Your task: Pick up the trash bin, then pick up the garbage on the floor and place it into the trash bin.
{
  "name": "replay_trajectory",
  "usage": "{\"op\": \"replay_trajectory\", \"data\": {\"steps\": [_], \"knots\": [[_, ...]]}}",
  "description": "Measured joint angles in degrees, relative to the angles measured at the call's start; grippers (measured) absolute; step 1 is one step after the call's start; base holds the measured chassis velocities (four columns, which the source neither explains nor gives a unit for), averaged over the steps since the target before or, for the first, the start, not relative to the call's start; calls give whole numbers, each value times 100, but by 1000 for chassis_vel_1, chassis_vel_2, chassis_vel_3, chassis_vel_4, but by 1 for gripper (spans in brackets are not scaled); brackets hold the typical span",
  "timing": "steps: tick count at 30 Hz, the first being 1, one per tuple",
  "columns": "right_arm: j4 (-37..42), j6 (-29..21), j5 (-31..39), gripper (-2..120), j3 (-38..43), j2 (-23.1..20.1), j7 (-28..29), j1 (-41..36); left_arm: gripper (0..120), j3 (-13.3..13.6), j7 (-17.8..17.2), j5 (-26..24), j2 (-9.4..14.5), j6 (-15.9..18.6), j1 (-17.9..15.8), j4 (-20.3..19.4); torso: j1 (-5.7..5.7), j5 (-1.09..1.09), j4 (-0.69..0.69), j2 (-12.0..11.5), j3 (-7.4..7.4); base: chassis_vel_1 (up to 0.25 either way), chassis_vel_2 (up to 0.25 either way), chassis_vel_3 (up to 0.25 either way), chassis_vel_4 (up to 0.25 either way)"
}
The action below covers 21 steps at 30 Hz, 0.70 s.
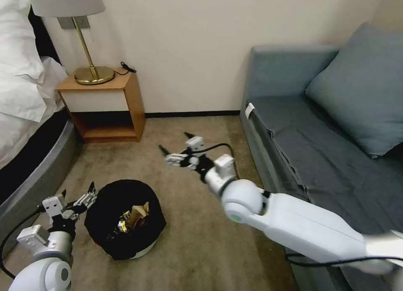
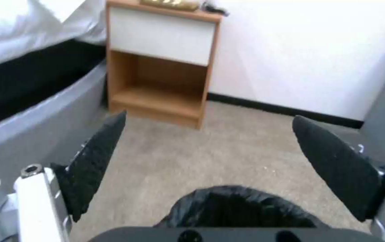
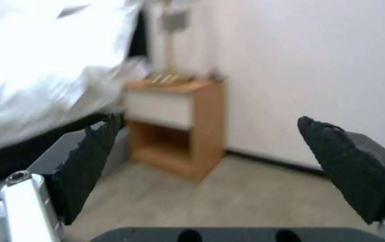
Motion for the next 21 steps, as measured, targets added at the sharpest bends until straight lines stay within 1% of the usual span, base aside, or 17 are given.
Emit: {"op": "replay_trajectory", "data": {"steps": [1, 2, 4, 6, 7, 8, 11, 12, 14, 15, 17, 18, 20, 21], "knots": [[171, -24, -96, 100, 505, -104, 20, -320, 100, 44, 40, 112, 5, -48, 8, -16, 0, 0, 0, 0, 0, 0, 0, 0, 0], [171, -24, -96, 100, 505, -104, 20, -320, 100, 44, 40, 112, 5, -48, 8, -16, 0, 0, 0, 0, 0, 0, 0, 0, 0], [491, -51, -412, 100, 1387, -244, 104, -960, 100, 122, 79, 261, 8, -136, 13, -35, 0, -2, -1, 0, 0, 0, 0, 0, 0], [917, -247, -798, 100, 2326, -288, 320, -1845, 100, 184, 107, 378, 16, -176, 13, -62, 0, 0, -1, 0, 0, 0, 0, 0, 0], [917, -247, -798, 100, 2326, -288, 320, -1845, 100, 184, 107, 378, 16, -176, 13, -62, 0, 0, -1, 0, 0, 0, 0, 0, 0], [1113, -361, -1015, 100, 2816, -239, 408, -2290, 100, 218, 110, 409, 34, -189, 12, -80, 0, 0, -3, 0, -1, 0, 0, 0, 0], [1531, -548, -1578, 100, 3762, 66, 500, -3321, 100, 270, 103, 451, 82, -194, 16, -130, 0, -1, -3, 0, -1, 0, 0, 0, 0], [1531, -548, -1578, 100, 3762, 66, 500, -3321, 100, 270, 103, 451, 82, -194, 16, -130, 0, -1, -3, 0, -1, 0, 0, 0, 0], [1791, -646, -2190, 100, 4226, 462, 532, -4133, 100, 307, 23, 468, 127, -198, 78, -207, 0, -1, -2, 0, 0, 0, 0, 0, 0], [1791, -646, -2190, 100, 4226, 462, 532, -4133, 100, 307, 23, 468, 127, -198, 78, -207, 0, -1, -2, 0, 0, 0, 0, 0, 0], [1944, -644, -3022, 100, 4466, 974, 532, -4781, 100, 350, -44, 496, 185, -213, 183, -290, 0, -2, -2, 0, -1, 0, 0, 0, 0], [1944, -644, -3022, 100, 4466, 974, 532, -4781, 100, 350, -44, 496, 185, -213, 183, -290, 0, -2, -2, 0, -1, 0, 0, 0, 0], [2011, -627, -3373, 100, 4515, 1287, 529, -5023, 100, 386, -71, 529, 210, -237, 232, -315, 0, -2, -1, 0, -1, 0, 0, 0, 0], [2057, -626, -3557, 100, 4517, 1511, 528, -5164, 100, 412, -81, 568, 218, -259, 250, -319, 0, -3, -1, 0, -1, 0, 0, 0, 0]]}}
